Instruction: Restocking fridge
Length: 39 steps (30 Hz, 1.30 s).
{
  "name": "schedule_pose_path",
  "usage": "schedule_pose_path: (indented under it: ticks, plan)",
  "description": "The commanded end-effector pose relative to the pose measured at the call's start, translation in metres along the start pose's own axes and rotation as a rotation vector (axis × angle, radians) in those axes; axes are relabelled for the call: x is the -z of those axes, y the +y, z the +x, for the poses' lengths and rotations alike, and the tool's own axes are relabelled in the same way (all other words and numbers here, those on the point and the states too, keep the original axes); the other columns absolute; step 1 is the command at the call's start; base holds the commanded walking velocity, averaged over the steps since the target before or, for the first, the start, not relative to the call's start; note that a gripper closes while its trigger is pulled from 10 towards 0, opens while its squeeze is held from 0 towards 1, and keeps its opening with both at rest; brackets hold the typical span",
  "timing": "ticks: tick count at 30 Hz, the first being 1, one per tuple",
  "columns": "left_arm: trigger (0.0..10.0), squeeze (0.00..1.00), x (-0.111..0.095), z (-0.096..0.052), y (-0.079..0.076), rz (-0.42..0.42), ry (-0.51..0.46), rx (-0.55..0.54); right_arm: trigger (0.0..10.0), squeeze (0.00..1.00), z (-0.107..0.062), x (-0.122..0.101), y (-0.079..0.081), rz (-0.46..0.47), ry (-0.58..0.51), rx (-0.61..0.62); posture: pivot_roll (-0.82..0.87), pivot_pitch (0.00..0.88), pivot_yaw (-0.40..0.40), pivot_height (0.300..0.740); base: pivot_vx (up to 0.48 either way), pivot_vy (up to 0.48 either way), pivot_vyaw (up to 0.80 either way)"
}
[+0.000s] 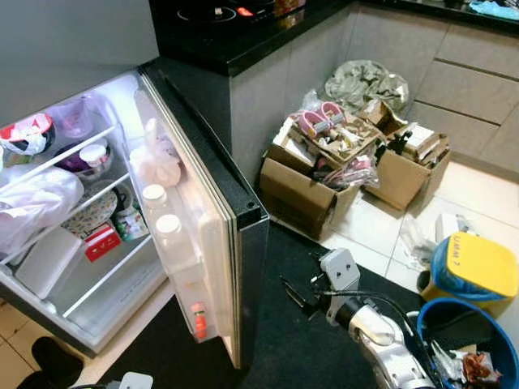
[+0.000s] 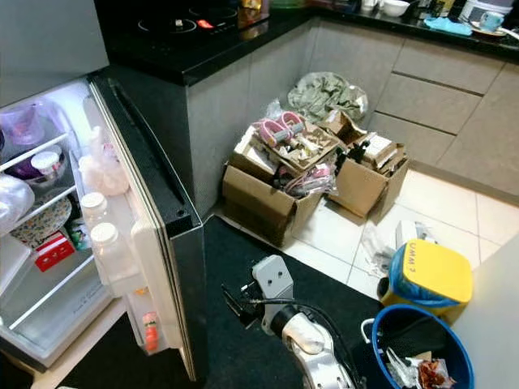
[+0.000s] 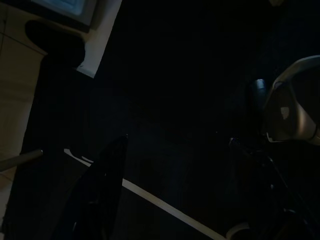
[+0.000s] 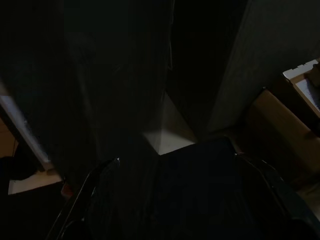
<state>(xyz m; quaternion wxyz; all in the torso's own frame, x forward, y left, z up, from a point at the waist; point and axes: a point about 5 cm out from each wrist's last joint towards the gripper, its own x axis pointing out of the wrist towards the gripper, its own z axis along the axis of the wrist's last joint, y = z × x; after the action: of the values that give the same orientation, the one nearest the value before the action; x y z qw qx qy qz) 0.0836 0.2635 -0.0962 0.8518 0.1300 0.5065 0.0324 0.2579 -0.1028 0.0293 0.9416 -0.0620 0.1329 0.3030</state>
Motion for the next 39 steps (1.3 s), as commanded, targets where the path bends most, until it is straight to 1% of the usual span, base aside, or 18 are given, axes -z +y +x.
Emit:
schedule_pose_path:
  ticks: [1,7,8,9,11,16,22,23,24,26,27,28,29,31,32,34,36,39]
  plan:
    - [10.0,0.00,0.002,0.000,0.002,0.008,0.009,-0.001,10.0,0.00,0.003,-0.013,0.000,0.000,-0.043,-0.008,0.01,0.021,-0.031,0.740,0.000,0.000,0.00]
    - [10.0,0.00,0.002,0.000,0.002,0.012,0.011,0.000,10.0,0.00,0.018,-0.042,0.007,-0.024,-0.125,-0.067,0.01,0.022,-0.029,0.740,0.000,0.000,0.00]
    - [10.0,0.00,0.002,0.000,0.003,0.013,0.011,-0.001,10.0,0.00,0.031,-0.062,0.018,-0.059,-0.167,-0.137,0.02,0.026,-0.031,0.740,0.000,0.000,0.00]
    - [10.0,0.00,0.002,0.000,0.003,0.013,0.011,-0.001,10.0,0.00,0.031,-0.062,0.018,-0.059,-0.167,-0.137,0.02,0.026,-0.031,0.740,0.000,0.000,0.00]
    - [10.0,0.00,0.003,-0.001,0.003,0.012,0.013,-0.005,10.0,0.00,0.050,-0.081,0.033,-0.103,-0.194,-0.212,0.03,0.032,-0.033,0.740,0.000,0.000,0.00]
    - [10.0,0.00,0.004,-0.001,0.003,0.010,0.016,-0.007,10.0,0.00,0.060,-0.092,0.045,-0.138,-0.197,-0.268,0.04,0.038,-0.033,0.740,0.000,0.000,0.00]
    - [10.0,0.00,0.005,-0.001,0.003,0.006,0.024,-0.012,10.0,0.00,0.076,-0.114,0.078,-0.244,-0.202,-0.410,0.05,0.044,-0.046,0.740,0.000,0.000,0.00]
    - [10.0,0.00,0.005,-0.002,0.003,0.004,0.025,-0.012,10.0,0.00,0.078,-0.120,0.092,-0.282,-0.212,-0.465,0.06,0.045,-0.049,0.740,0.000,0.000,0.00]
    - [10.0,0.00,0.005,-0.002,0.003,0.004,0.025,-0.012,10.0,0.00,0.078,-0.120,0.092,-0.282,-0.212,-0.465,0.06,0.045,-0.049,0.740,0.000,0.000,0.00]
    - [10.0,0.00,0.006,-0.002,0.004,0.005,0.029,-0.009,10.0,0.00,0.080,-0.130,0.117,-0.325,-0.239,-0.562,0.05,0.041,-0.041,0.740,0.000,0.000,0.00]
    - [10.0,0.00,0.006,-0.002,0.004,0.014,0.033,-0.003,10.0,0.00,0.073,-0.156,0.149,-0.210,-0.370,-0.701,0.06,0.039,-0.041,0.740,0.000,0.000,0.00]
    - [10.0,0.00,0.007,-0.002,0.004,0.021,0.036,0.001,10.0,0.00,0.065,-0.174,0.167,-0.119,-0.470,-0.795,0.07,0.036,-0.045,0.740,0.000,0.000,0.00]
    - [10.0,0.00,0.006,-0.002,0.004,0.016,0.032,-0.003,10.0,0.00,0.062,-0.193,0.173,-0.038,-0.535,-0.804,0.09,0.036,-0.053,0.740,0.000,0.000,0.00]
    - [10.0,0.00,0.007,-0.002,0.003,-0.023,0.019,-0.024,10.0,0.00,0.069,-0.189,0.161,-0.008,-0.516,-0.724,0.10,0.032,-0.052,0.740,0.000,0.000,0.00]
    - [10.0,0.00,0.006,-0.002,0.003,-0.037,0.006,-0.030,10.0,0.00,0.074,-0.174,0.147,-0.024,-0.462,-0.655,0.09,0.038,-0.049,0.740,0.000,0.000,0.00]
    - [10.0,0.00,0.006,-0.003,0.003,-0.044,-0.002,-0.032,10.0,0.00,0.076,-0.162,0.139,-0.039,-0.426,-0.619,0.09,0.038,-0.049,0.740,0.000,0.000,0.00]
    - [10.0,0.00,0.005,-0.003,0.002,-0.055,-0.018,-0.026,10.0,0.00,0.074,-0.133,0.113,-0.038,-0.345,-0.520,0.08,0.039,-0.047,0.740,0.000,0.000,0.00]
    - [10.0,0.00,0.004,-0.003,-0.001,-0.080,-0.034,-0.005,10.0,0.00,0.062,-0.082,0.063,-0.014,-0.200,-0.297,0.06,0.043,-0.043,0.740,0.000,0.000,0.00]
